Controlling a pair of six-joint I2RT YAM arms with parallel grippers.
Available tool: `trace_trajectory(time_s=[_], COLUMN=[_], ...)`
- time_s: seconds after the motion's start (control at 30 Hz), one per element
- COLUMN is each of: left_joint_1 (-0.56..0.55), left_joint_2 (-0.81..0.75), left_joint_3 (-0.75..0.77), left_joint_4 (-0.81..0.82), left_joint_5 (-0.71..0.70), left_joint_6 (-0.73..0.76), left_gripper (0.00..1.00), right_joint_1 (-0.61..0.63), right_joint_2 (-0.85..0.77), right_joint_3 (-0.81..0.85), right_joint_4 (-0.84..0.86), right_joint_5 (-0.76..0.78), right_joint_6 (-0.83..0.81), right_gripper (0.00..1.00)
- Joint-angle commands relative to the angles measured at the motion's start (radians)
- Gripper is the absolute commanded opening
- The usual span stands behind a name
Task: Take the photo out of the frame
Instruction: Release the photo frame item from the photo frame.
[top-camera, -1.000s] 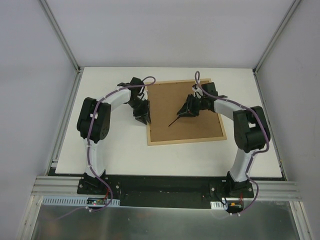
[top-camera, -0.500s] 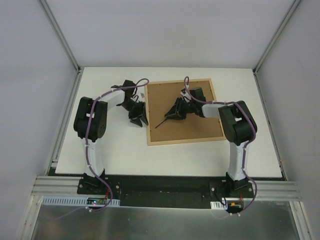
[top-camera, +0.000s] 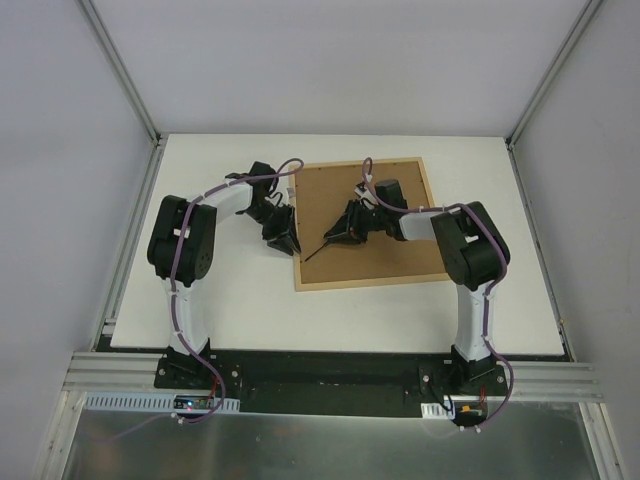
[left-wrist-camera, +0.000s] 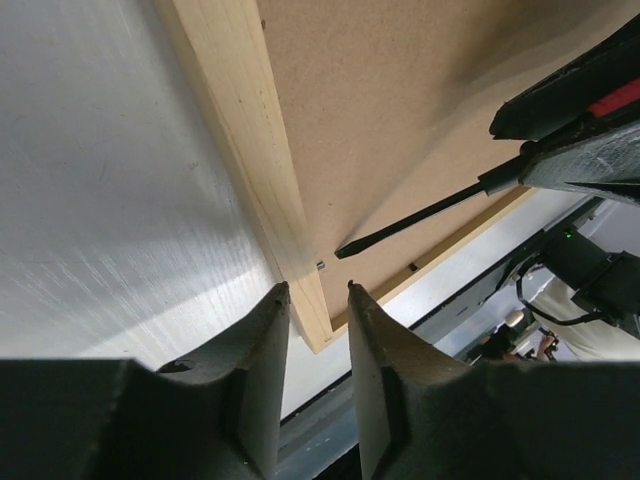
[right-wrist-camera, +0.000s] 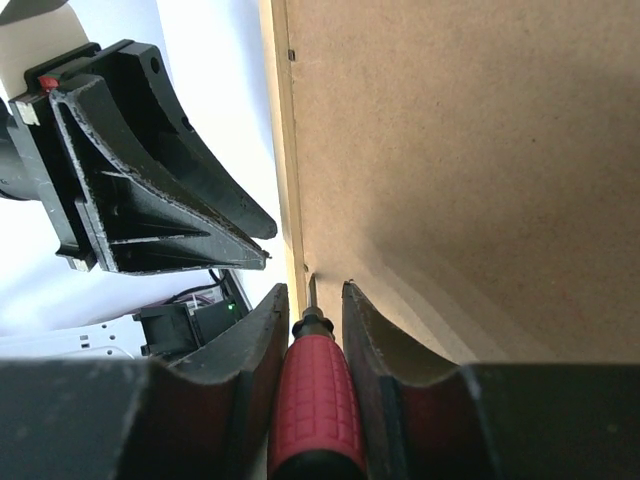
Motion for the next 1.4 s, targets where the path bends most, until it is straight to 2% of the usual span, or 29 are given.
trace_trajectory(time_s=[0.0, 0.47, 0.67, 0.83, 0.97, 1.1, 1.37], left_joint_1=[-0.008, -0.015, -0.015, -0.014, -0.014, -0.006, 0.019], left_joint_2=[-0.033, -0.012, -0.010, -0.013, -0.024, -0.042, -0.064], left_joint_3=[-0.016, -0.023, -0.033, -0.030, -0.019, -0.013, -0.016], left_joint_4=[0.000, 0.011, 0.017, 0.021, 0.021, 0.021, 0.021], left_joint_5=[0.016, 0.028, 0.023, 0.020, 0.032, 0.035, 0.031], left_joint_6=[0.013, 0.002, 0.001, -0.002, -0.002, -0.001, 0.001], left_gripper=[0.25, 0.15, 0.09, 0.07, 0.08, 0.08, 0.08], right_joint_1=[0.014, 0.046, 0.037, 0.024, 0.021, 0.024, 0.044], right_joint_2=[0.022, 0.061, 0.048, 0.027, 0.013, 0.002, -0.053], right_joint_3=[-0.012, -0.023, -0.018, -0.023, -0.044, -0.078, -0.140], right_joint_4=[0.048, 0.180, 0.286, 0.399, 0.387, 0.302, 0.249], right_joint_5=[0.003, -0.001, -0.029, -0.064, -0.049, -0.036, 0.022], right_joint_6=[-0.026, 0.018, 0.092, 0.127, 0.042, -0.097, -0.239], right_gripper=[0.00, 0.00, 0.00, 0.00, 0.00, 0.00, 0.00])
